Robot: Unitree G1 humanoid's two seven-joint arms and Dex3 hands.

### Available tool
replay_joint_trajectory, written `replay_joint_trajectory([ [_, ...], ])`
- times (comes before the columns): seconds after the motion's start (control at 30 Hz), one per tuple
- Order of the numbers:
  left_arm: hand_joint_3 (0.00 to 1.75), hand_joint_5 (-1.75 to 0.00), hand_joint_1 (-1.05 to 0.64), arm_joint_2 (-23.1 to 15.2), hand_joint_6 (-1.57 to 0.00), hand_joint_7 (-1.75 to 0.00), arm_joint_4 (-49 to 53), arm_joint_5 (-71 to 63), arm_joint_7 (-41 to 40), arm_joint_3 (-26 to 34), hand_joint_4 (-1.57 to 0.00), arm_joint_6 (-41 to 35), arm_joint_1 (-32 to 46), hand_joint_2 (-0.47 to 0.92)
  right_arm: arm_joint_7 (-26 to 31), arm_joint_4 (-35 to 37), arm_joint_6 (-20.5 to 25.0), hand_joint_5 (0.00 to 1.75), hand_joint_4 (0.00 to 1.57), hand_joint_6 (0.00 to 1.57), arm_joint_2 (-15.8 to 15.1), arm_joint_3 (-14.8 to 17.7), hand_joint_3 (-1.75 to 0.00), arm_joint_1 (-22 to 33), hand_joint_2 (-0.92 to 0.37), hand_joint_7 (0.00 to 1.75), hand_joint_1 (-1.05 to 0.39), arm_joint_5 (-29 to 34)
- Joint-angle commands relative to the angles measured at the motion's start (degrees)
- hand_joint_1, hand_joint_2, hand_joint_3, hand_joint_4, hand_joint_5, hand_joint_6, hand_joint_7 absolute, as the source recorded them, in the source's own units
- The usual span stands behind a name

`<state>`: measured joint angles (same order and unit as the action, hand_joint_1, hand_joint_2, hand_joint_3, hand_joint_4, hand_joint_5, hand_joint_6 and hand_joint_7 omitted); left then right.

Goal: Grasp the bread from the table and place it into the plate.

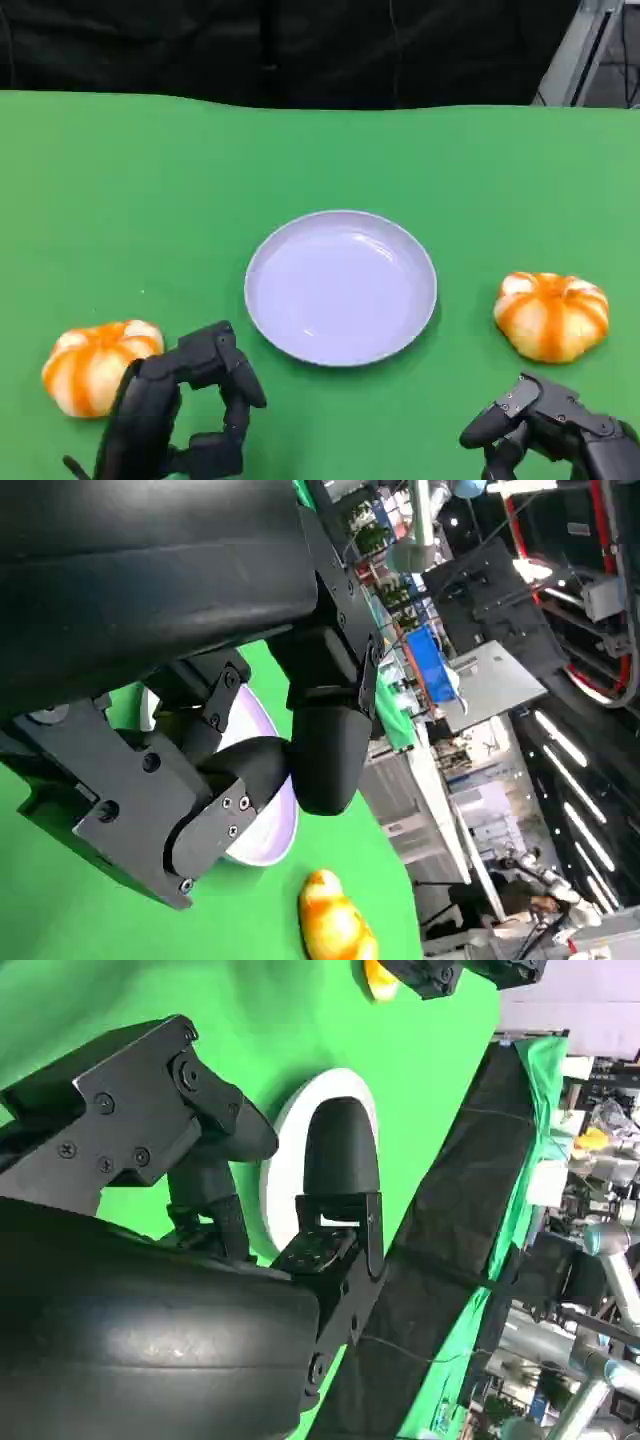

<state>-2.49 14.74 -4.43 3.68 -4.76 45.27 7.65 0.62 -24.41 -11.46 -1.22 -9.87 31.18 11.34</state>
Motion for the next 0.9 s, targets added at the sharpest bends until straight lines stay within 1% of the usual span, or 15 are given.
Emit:
replay_joint_trajectory([
  [0.03, 1.51, -1.73, -0.13, -0.6, -0.85, -1.53, -0.4, 0.6, 0.5, 0.2, -0.90, -1.1, -0.2, 0.34, 0.4, -0.4, 0.1, 1.60, 0.67, 0.75, -0.1, 0.1, -1.15, -0.1, -0.49, 1.28, 0.00, 0.0],
  [0.13, 1.52, -1.74, -0.13, -0.7, -0.84, -1.54, -0.2, -0.4, 0.0, 0.4, -0.89, -0.7, -0.3, 0.33, 0.3, -0.2, -0.2, 1.60, 0.67, 0.75, -0.1, 0.2, -1.15, -0.2, -0.49, 1.28, 0.00, -0.4],
  [0.33, 1.46, -1.74, -0.14, -0.6, -0.84, -1.54, -0.1, -0.5, 0.0, 0.4, -0.90, -0.8, -0.4, 0.37, 0.3, 0.0, -0.2, 1.61, 0.67, 0.75, -0.2, 0.3, -1.14, -0.2, -0.49, 1.27, -0.01, -0.2],
  [0.5, 1.44, -1.75, -0.14, -0.6, -0.85, -1.54, 0.5, 0.4, 0.5, 0.3, -0.90, -0.5, -0.8, 0.38, 0.3, -0.2, 0.3, 1.60, 0.67, 0.75, -0.2, 0.3, -1.14, -0.2, -0.49, 1.27, -0.01, -0.1],
  [0.57, 1.45, -1.74, -0.14, -0.5, -0.84, -1.54, 0.9, -2.4, -1.6, 1.0, -0.90, 0.2, -1.1, 0.37, 0.4, -0.1, 0.4, 1.60, 0.67, 0.75, -0.1, 0.4, -1.15, -0.3, -0.49, 1.27, 0.00, -0.1],
  [0.6, 1.26, -1.66, -0.16, -0.4, -0.81, -1.35, 1.1, -4.2, -3.1, 1.5, -0.84, 0.6, -1.2, 0.43, 0.4, 0.0, 0.4, 1.61, 0.67, 0.75, -0.2, 0.4, -1.15, -0.3, -0.49, 1.27, 0.00, -0.1],
  [0.67, 1.12, -1.62, -0.17, -0.2, -0.80, -1.23, 1.3, -6.3, -4.8, 1.9, -0.80, 1.2, -1.3, 0.48, 0.4, 0.1, 0.3, 1.60, 0.67, 0.75, -0.2, 0.5, -1.15, -0.4, -0.49, 1.27, 0.00, -0.1],
  [0.7, 1.10, -1.61, -0.17, 0.0, -0.80, -1.21, 0.3, -10.6, -8.4, 2.9, -0.80, -1.1, -1.4, 0.48, 0.3, 0.5, -0.1, 1.60, 0.67, 0.75, -0.2, 0.6, -1.15, -0.6, -0.49, 1.27, 0.01, -0.5],
  [0.73, 0.88, -1.29, -0.20, 0.2, -0.66, -0.90, -0.4, -14.1, -11.3, 3.6, -0.61, -2.8, -1.4, 0.58, 0.3, 0.8, -0.4, 1.61, 0.67, 0.75, -0.2, 0.7, -1.15, -0.7, -0.49, 1.27, 0.00, -0.7],
  [0.77, 0.58, -1.01, -0.22, 0.4, -0.67, -0.53, -0.9, -16.7, -13.5, 4.1, -0.53, -4.1, -1.5, 0.73, 0.2, 1.0, -0.6, 1.62, 0.67, 0.75, -0.2, 0.7, -1.16, -0.8, -0.49, 1.27, 0.00, -0.9],
  [0.8, 0.44, -0.91, -0.23, 0.5, -0.69, -0.37, -1.2, -18.2, -14.9, 4.2, -0.51, -4.8, -1.5, 0.80, 0.2, 1.1, -0.7, 1.62, 0.67, 0.75, -0.2, 0.8, -1.16, -0.9, -0.49, 1.27, 0.00, -1.0],
  [0.83, 0.37, -0.86, -0.23, 0.4, -0.71, -0.28, -1.3, -18.8, -15.6, 4.0, -0.49, -5.1, -1.5, 0.83, 0.2, 1.2, -0.7, 1.62, 0.67, 0.75, -0.2, 0.8, -1.16, -0.9, -0.49, 1.27, 0.00, -1.0],
  [0.87, 0.31, -0.82, -0.23, 0.4, -0.72, -0.22, -1.4, -19.2, -16.2, 3.8, -0.49, -5.3, -1.5, 0.86, 0.2, 1.2, -0.8, 1.62, 0.67, 0.75, -0.2, 0.8, -1.16, -0.9, -0.49, 1.27, 0.00, -1.0],
  [0.9, 0.27, -0.79, -0.27, -1.1, -0.68, -0.17, -1.9, -22.9, -18.0, 4.0, -0.43, -6.9, -1.8, 0.87, 0.4, 1.0, -0.5, 1.62, 0.67, 0.75, 0.0, 0.6, -1.16, -0.8, -0.49, 1.27, 0.00, -0.7],
])
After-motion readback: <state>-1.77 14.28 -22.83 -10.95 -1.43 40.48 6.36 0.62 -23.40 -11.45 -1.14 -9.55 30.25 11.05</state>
